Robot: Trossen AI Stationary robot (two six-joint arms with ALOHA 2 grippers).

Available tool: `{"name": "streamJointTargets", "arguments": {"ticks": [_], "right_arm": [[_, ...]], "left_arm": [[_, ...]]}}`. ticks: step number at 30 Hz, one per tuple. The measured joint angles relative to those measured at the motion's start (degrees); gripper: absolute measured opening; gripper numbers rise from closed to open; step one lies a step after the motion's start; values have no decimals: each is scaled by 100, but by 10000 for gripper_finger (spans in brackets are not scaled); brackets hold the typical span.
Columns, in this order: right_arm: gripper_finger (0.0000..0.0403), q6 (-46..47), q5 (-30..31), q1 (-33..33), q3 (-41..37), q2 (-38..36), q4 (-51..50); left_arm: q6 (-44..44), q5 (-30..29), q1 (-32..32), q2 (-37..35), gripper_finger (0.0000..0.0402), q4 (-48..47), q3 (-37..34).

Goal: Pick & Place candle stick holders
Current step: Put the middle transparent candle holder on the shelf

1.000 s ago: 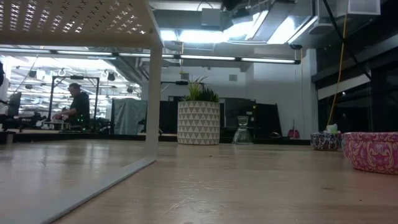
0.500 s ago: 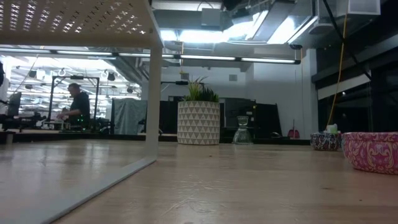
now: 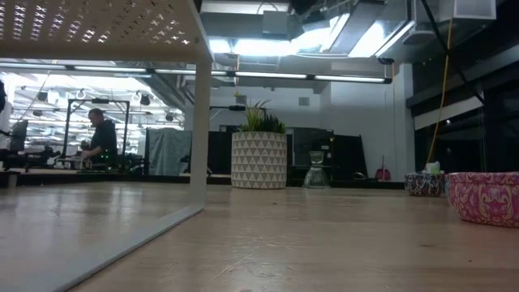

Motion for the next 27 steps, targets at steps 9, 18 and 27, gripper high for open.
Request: {"name": "streamJointTargets", "arguments": {"ticks": [9,18,27], "right_arm": [[177,-2,-2,0,1,0,-4],[176,-109,-2,0,2,0,-131],[176,-111,-2,-2,0,1,-127]], "left_arm": [[-272,1067,626,-20,201,0,-2],[-156,2287,901,-20,193,98,-2],[-442,1556,1355,-20,155,377,-2]]}}
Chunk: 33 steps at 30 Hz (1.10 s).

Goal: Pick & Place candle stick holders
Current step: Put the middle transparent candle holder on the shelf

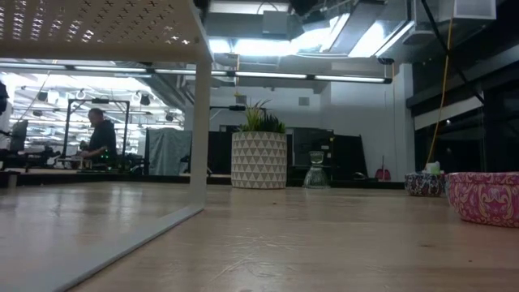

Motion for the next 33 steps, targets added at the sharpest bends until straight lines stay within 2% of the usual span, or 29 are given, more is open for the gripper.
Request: {"name": "streamJointTargets", "arguments": {"ticks": [4,13,20,33], "right_arm": [[176,0,7,0,1,-1,-1],[176,0,31,0,0,-1,-98],[176,-22,33,0,0,1,-125],[176,-41,46,1,0,0,-125]], "left_arm": [[-287,-902,136,2,123,-14,0],[-14,-1250,-494,2,8,-177,0],[319,-1774,-853,4,2,-1025,0],[644,-1800,-1500,7,2,-1232,-2]]}}
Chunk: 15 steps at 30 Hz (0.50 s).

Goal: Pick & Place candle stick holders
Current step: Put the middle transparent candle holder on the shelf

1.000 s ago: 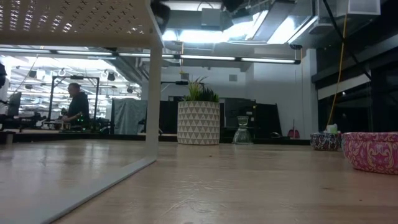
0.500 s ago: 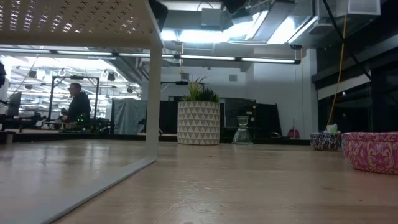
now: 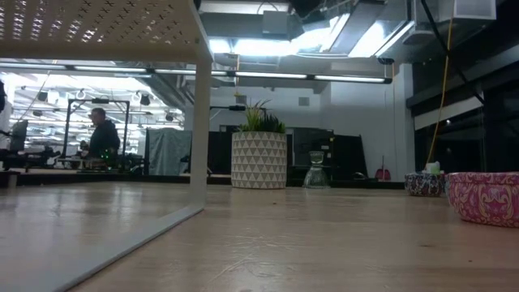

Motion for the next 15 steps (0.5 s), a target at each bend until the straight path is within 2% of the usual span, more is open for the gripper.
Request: {"name": "streamJointTargets", "arguments": {"ticks": [10,15], "right_arm": [[176,1,0,1,0,-1,0],[176,1,-2,0,0,1,0]], "left_arm": [[216,-34,-404,0,2,40,0],[208,-346,-626,0,3,85,0]]}}
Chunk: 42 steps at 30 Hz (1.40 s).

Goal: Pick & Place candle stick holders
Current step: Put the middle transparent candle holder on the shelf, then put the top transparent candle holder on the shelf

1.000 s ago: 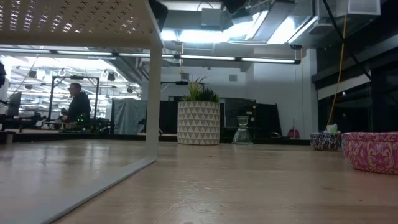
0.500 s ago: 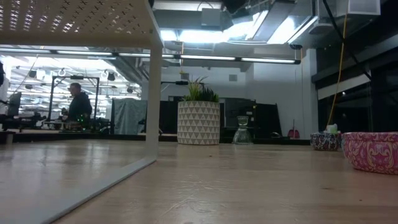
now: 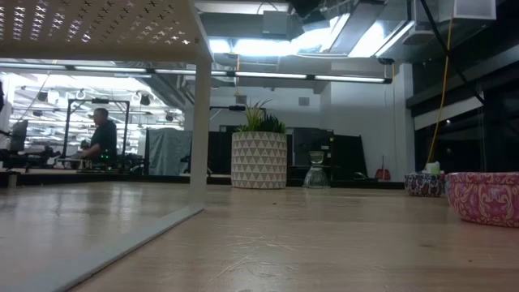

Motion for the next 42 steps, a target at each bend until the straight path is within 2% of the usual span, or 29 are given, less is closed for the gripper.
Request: {"name": "streamJointTargets", "arguments": {"ticks": [8,14,20,28,31,34,36,39,42], "right_arm": [[176,0,0,-1,0,0,1],[176,2,-2,0,0,0,13],[176,57,-4,1,0,-1,8],[176,85,-6,0,0,0,0],[176,85,49,-1,0,0,-9],[176,89,379,1,0,0,-68],[176,91,514,-4,0,0,-106],[176,152,810,-1,0,0,-183],[176,456,1208,-1,0,0,-211]], "left_arm": [[-191,-367,-275,0,2,131,0],[-655,-379,167,0,2,577,0],[-1059,108,891,-3,3,1047,0],[-1279,1041,1701,-360,2,1068,0],[-1281,982,1966,-563,2,780,0],[-1270,446,2253,-833,2,222,0],[-1226,-260,2441,-1051,2,-225,0],[-852,-1595,2669,-1404,3,-892,0],[-719,-3194,2782,-1653,2,-1358,0]]}}
